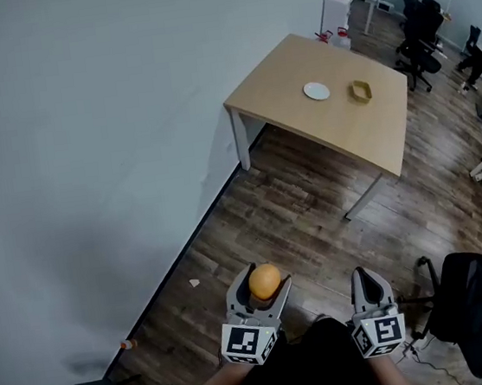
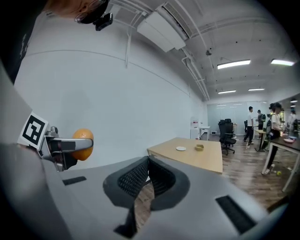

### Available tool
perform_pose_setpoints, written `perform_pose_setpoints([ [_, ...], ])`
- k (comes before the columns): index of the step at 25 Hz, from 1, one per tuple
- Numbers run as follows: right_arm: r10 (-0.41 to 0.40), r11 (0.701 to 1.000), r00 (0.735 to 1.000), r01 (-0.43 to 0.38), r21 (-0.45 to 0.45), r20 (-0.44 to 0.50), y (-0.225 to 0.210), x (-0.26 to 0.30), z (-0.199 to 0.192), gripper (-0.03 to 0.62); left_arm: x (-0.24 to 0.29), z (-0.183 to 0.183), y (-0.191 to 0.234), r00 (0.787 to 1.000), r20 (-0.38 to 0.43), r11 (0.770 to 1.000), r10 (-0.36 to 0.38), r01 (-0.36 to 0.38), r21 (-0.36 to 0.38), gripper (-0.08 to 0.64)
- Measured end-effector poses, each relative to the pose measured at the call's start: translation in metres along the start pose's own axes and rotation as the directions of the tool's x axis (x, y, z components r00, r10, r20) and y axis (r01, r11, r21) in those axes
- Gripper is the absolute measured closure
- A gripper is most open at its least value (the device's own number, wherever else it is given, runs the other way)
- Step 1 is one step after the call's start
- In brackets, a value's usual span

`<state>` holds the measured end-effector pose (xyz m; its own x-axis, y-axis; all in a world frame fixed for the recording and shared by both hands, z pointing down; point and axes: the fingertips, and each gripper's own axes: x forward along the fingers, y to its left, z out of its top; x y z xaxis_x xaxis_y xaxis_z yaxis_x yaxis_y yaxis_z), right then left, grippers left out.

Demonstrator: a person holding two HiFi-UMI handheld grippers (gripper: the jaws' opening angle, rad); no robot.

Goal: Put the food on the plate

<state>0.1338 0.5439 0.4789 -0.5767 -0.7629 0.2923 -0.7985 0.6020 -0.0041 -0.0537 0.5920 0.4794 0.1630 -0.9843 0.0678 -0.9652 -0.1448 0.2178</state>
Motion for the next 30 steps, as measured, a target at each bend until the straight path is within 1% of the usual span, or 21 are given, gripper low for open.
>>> perform_pose_setpoints([
  [5, 0.003, 1.000, 1.000, -0.003, -0.011, 0.004, 0.004, 0.020, 0.009, 0.532, 0.004, 0.002, 0.015, 1.000, 0.009, 0.999, 0.018, -0.018, -0.029, 0.239],
  [8, 0.025, 1.000, 1.000, -0.025, -0.010, 0.004, 0.008, 0.037, 0.009, 0.532, 0.011, 0.000, 0.025, 1.000, 0.002, 0.999, 0.027, -0.027, -0.037, 0.239],
  [11, 0.045, 0.999, 0.999, -0.045, -0.005, 0.016, 0.008, 0.058, 0.013, 0.532, 0.026, 0.002, 0.037, 0.999, 0.002, 0.999, 0.040, -0.040, -0.033, 0.239],
  [14, 0.051, 0.999, 0.998, -0.051, 0.010, 0.032, -0.002, 0.087, 0.018, 0.532, 0.053, 0.006, 0.051, 0.999, 0.000, 0.999, 0.045, -0.045, -0.015, 0.239],
  [17, 0.059, 0.998, 0.998, -0.060, 0.029, 0.039, -0.020, 0.117, 0.020, 0.532, 0.084, 0.013, 0.054, 0.999, 0.031, 1.000, 0.016, -0.016, 0.006, 0.239],
  [19, 0.058, 0.997, 0.997, -0.060, 0.039, 0.052, -0.038, 0.139, 0.024, 0.532, 0.110, 0.018, 0.050, 0.998, 0.058, 0.999, -0.015, 0.013, 0.038, 0.239],
  [22, 0.057, 0.996, 0.996, -0.061, 0.058, 0.072, -0.069, 0.177, 0.032, 0.532, 0.156, 0.020, 0.049, 0.999, 0.037, 0.998, -0.028, 0.026, 0.054, 0.239],
  [26, 0.049, 0.996, 0.998, -0.051, 0.072, 0.039, -0.117, 0.226, 0.045, 0.532, 0.220, 0.030, 0.049, 1.000, 0.012, 0.997, -0.020, 0.019, 0.077, 0.239],
  [30, 0.063, 0.996, 0.997, -0.066, 0.066, 0.043, -0.167, 0.258, 0.072, 0.532, 0.287, 0.055, 0.033, 0.999, 0.032, 0.988, -0.025, 0.020, 0.150, 0.239],
])
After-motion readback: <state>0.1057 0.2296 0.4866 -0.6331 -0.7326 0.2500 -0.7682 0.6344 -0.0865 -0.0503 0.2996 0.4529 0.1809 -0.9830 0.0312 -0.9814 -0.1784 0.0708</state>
